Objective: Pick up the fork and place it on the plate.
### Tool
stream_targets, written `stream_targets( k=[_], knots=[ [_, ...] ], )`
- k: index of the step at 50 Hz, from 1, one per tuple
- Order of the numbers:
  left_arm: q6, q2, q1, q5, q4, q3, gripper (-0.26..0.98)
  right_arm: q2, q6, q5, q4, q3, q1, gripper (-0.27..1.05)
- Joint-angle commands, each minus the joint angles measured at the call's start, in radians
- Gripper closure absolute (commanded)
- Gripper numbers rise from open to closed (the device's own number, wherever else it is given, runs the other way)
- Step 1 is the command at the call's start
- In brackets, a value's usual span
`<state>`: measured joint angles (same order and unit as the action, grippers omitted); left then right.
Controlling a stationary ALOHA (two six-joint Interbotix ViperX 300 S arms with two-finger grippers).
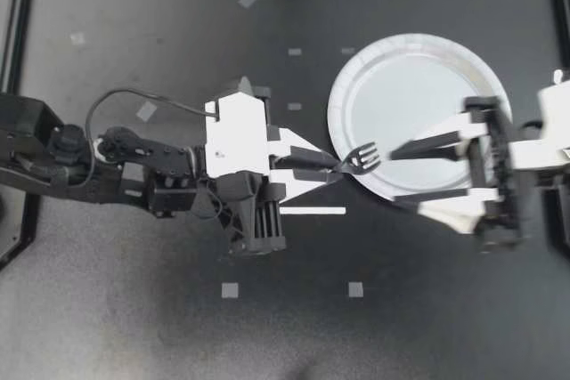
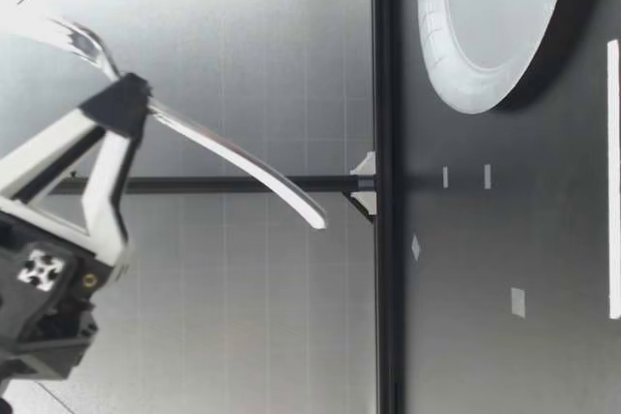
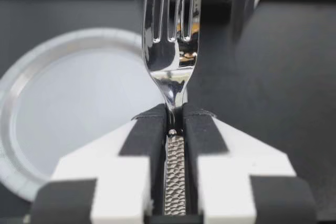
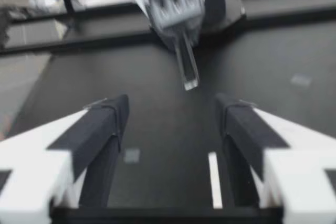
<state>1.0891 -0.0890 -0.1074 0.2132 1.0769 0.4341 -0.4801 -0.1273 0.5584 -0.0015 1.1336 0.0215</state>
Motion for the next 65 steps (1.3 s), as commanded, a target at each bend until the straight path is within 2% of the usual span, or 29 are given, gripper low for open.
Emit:
stream_targets(
  k=[1,7,16,26,46,51,65],
  knots=[
    [0.002,-0.046,0.005,-0.032,0.012,-0.02,0.68,0.126,0.003,0.086,-0.002,-0.069,0.006,0.15],
    [0.002,-0.061,0.005,-0.091,0.028,-0.032,0.68,0.215,0.02,0.147,-0.003,-0.112,0.006,0.15],
    [0.002,-0.054,0.005,-0.117,0.031,-0.026,0.68,0.273,0.038,0.204,-0.008,-0.163,0.006,0.15],
    [0.002,-0.046,0.005,-0.133,0.031,-0.025,0.68,0.333,0.028,0.255,-0.069,-0.219,0.014,0.15],
    [-0.003,-0.044,0.005,-0.133,0.034,-0.021,0.68,0.4,0.003,0.252,-0.069,-0.256,0.025,0.17],
    [-0.005,-0.044,0.005,-0.133,0.034,-0.02,0.68,0.4,0.005,0.242,-0.069,-0.258,0.025,0.26],
    [-0.005,-0.043,0.005,-0.133,0.035,-0.02,0.68,0.4,0.011,0.221,-0.074,-0.259,0.025,0.72]
  ],
)
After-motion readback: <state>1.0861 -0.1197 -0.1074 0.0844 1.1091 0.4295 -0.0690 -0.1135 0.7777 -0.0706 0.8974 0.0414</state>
